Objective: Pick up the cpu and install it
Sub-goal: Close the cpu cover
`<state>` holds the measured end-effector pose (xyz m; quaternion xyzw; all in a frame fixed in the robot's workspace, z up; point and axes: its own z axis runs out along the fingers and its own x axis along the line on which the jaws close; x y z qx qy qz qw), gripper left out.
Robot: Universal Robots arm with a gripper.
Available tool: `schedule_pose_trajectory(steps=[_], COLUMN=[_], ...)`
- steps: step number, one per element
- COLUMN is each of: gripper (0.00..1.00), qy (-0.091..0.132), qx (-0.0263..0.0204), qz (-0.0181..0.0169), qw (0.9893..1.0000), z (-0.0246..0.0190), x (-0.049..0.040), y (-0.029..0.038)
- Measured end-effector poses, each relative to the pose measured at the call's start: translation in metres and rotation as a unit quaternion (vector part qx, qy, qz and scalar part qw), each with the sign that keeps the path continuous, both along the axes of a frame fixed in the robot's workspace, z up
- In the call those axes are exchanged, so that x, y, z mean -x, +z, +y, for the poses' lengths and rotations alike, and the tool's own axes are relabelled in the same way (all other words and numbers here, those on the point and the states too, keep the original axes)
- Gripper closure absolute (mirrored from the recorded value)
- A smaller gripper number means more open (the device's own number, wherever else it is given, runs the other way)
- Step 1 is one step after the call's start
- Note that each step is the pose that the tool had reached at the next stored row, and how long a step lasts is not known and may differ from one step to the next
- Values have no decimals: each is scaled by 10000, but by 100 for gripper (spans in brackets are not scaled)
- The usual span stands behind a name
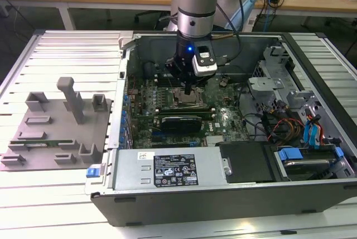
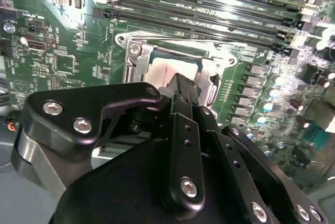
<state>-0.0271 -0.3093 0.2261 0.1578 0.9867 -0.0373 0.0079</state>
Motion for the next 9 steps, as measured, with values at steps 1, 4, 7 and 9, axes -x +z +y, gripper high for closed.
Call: schedule_pose_trajectory(steps=[1, 4, 7, 9], gripper=[89, 89, 89, 89], qy=[10, 117, 624, 1093], qx=[-5, -7, -6, -6], qz=[0, 0, 0, 1], qw=[10000, 9999, 9981, 9940], z=[1, 1, 1, 1], x=[0, -1, -1, -1], y=[-1, -2, -5, -7])
